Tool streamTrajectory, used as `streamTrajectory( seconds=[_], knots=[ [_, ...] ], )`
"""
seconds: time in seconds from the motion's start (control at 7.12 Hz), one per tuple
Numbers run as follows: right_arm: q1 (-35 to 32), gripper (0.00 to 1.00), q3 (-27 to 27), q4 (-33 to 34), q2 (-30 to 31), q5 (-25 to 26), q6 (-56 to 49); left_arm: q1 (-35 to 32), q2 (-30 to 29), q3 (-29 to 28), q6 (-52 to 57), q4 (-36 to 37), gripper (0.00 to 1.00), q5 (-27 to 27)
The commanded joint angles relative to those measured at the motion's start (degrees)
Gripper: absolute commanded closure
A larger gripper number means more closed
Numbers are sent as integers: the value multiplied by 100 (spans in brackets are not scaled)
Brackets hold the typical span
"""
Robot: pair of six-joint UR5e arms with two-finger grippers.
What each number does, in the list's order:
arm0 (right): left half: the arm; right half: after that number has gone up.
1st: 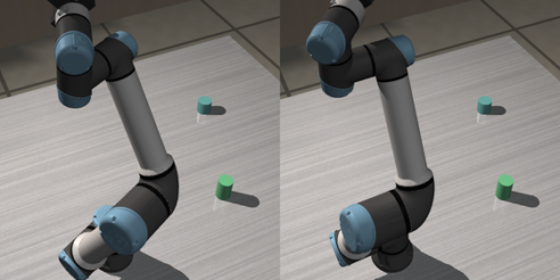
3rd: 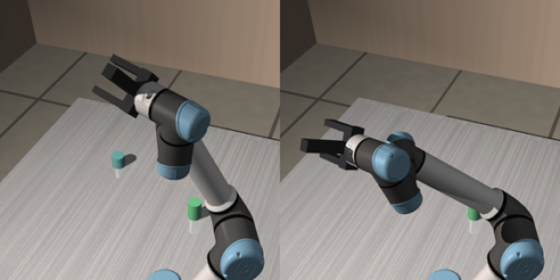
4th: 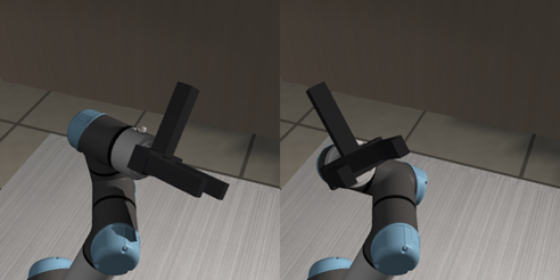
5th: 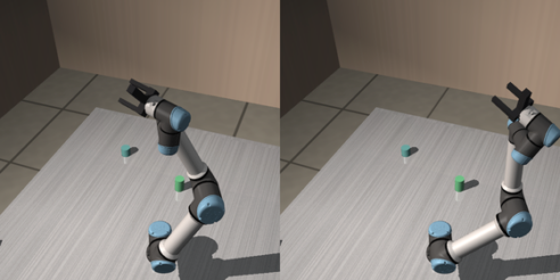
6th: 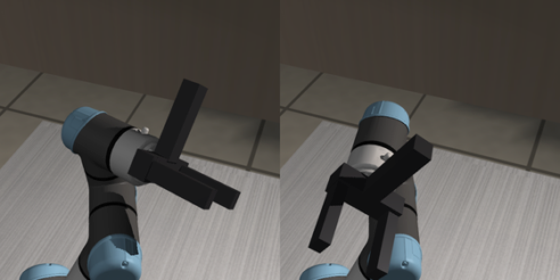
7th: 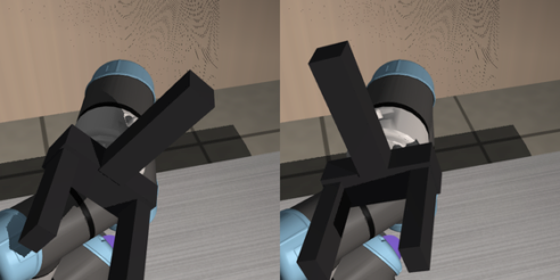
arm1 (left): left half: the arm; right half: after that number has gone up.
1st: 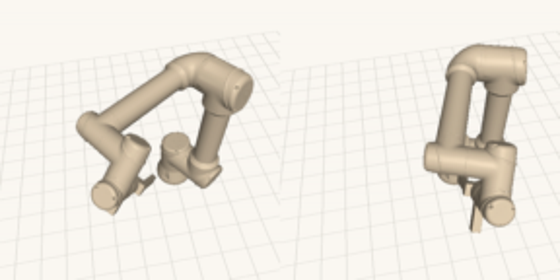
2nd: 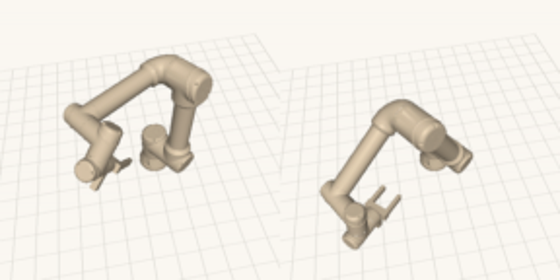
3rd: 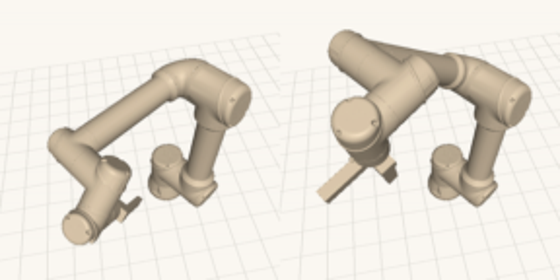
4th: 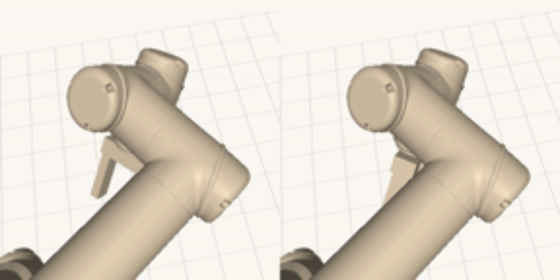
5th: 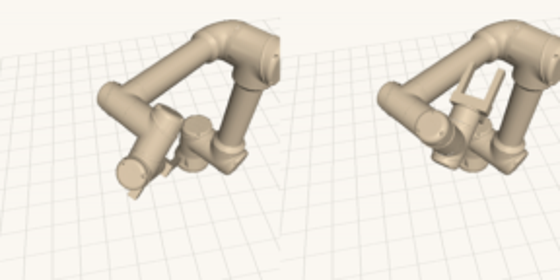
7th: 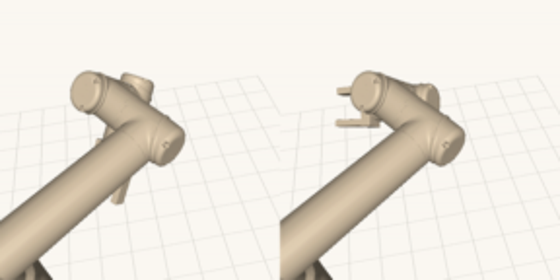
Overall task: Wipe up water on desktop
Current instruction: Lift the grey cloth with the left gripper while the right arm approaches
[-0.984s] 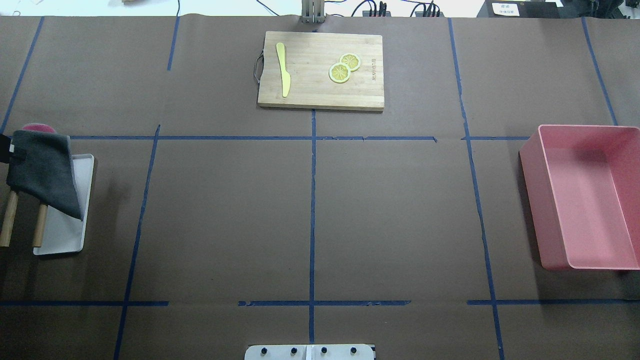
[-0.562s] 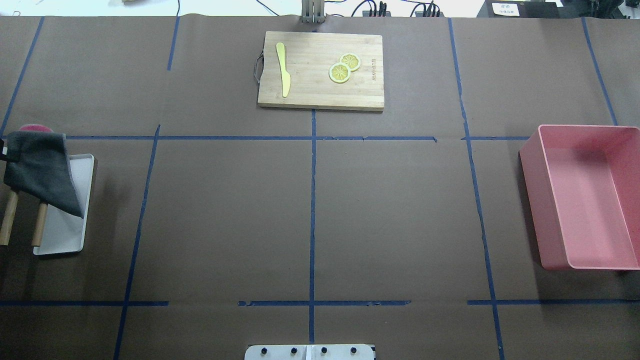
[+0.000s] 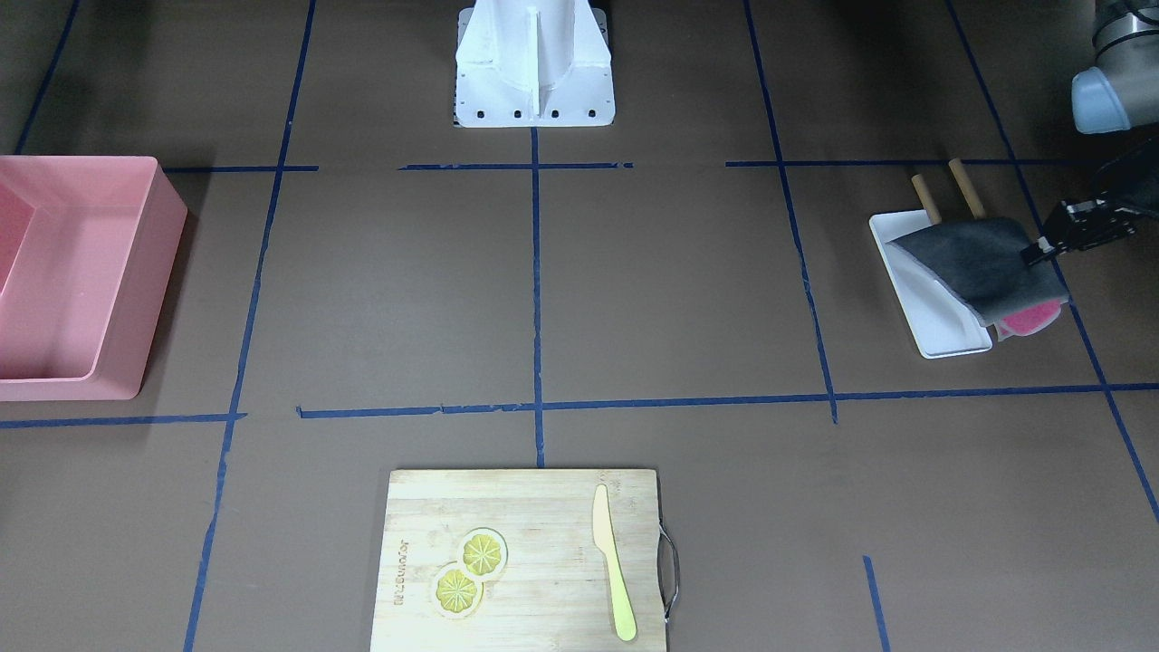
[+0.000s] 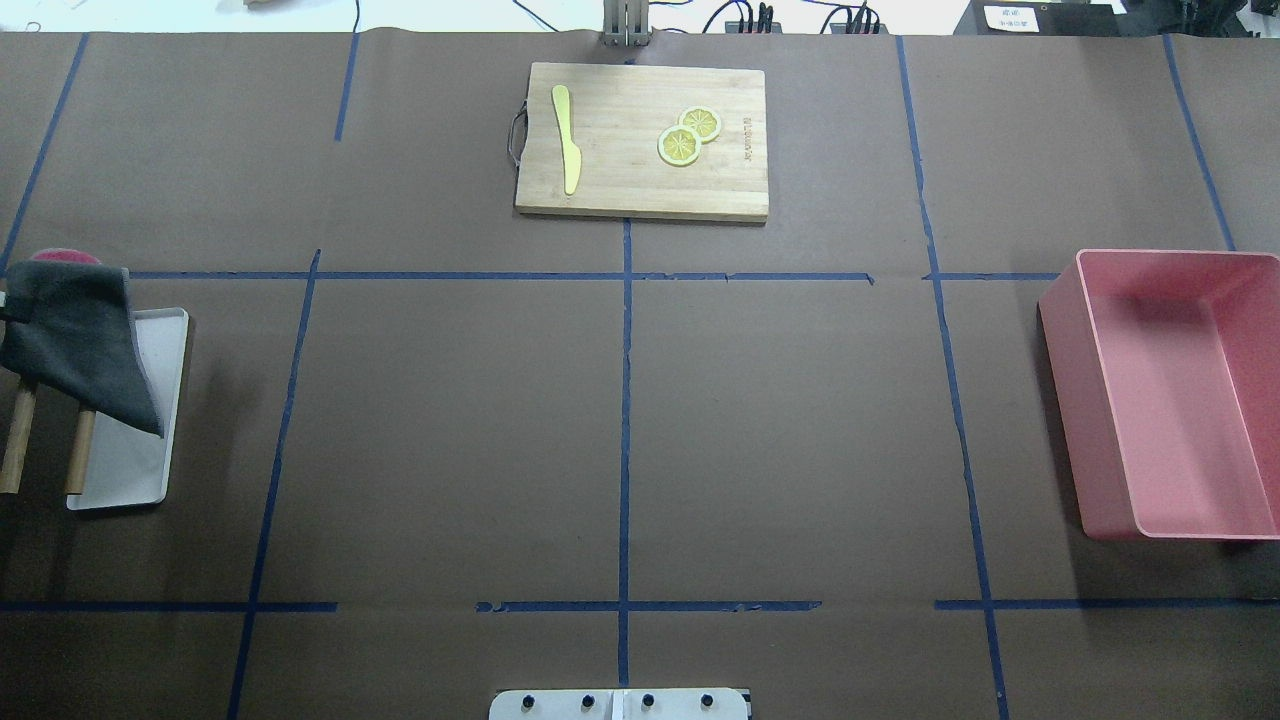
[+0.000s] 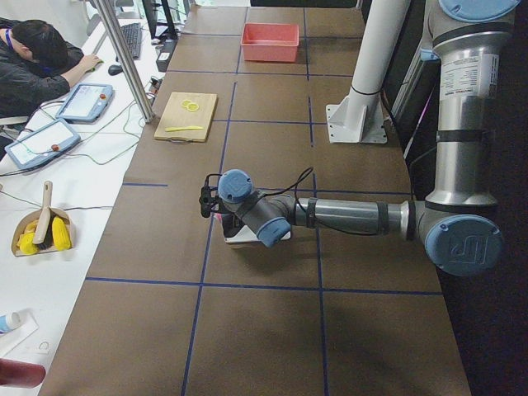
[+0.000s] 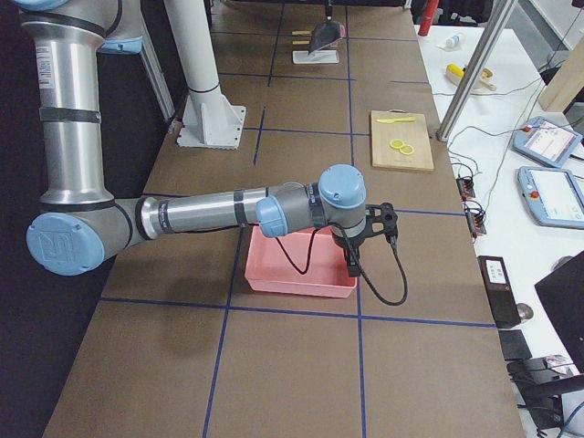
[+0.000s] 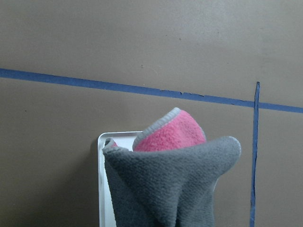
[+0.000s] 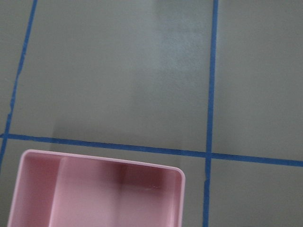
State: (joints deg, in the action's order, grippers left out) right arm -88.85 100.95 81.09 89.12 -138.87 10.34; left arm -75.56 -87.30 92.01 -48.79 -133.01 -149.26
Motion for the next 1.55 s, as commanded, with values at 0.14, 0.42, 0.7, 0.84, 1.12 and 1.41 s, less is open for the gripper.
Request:
streamTrajectory(
  seconds=[0.14,0.42,0.7,0.84,1.12,1.41],
  knots=[
    [717,0,311,-67,-255,-26,397,-538,-76,1,-8,186,95,-515],
    [1323,0,495,-67,-666,88,995,-609,-618,306,-25,1332,96,-534],
    [1850,0,854,-181,-1001,360,1611,-583,-1558,579,-932,2522,96,-499],
    [2097,0,856,-495,-1281,387,2064,-513,-1901,607,-1818,2526,95,-473],
    [2423,0,873,-700,-1790,649,2587,-32,-2176,729,-2966,2491,95,-159],
    [3394,0,1153,-709,-2248,2162,3426,967,-2177,1281,-3756,2281,94,1294]
  ],
)
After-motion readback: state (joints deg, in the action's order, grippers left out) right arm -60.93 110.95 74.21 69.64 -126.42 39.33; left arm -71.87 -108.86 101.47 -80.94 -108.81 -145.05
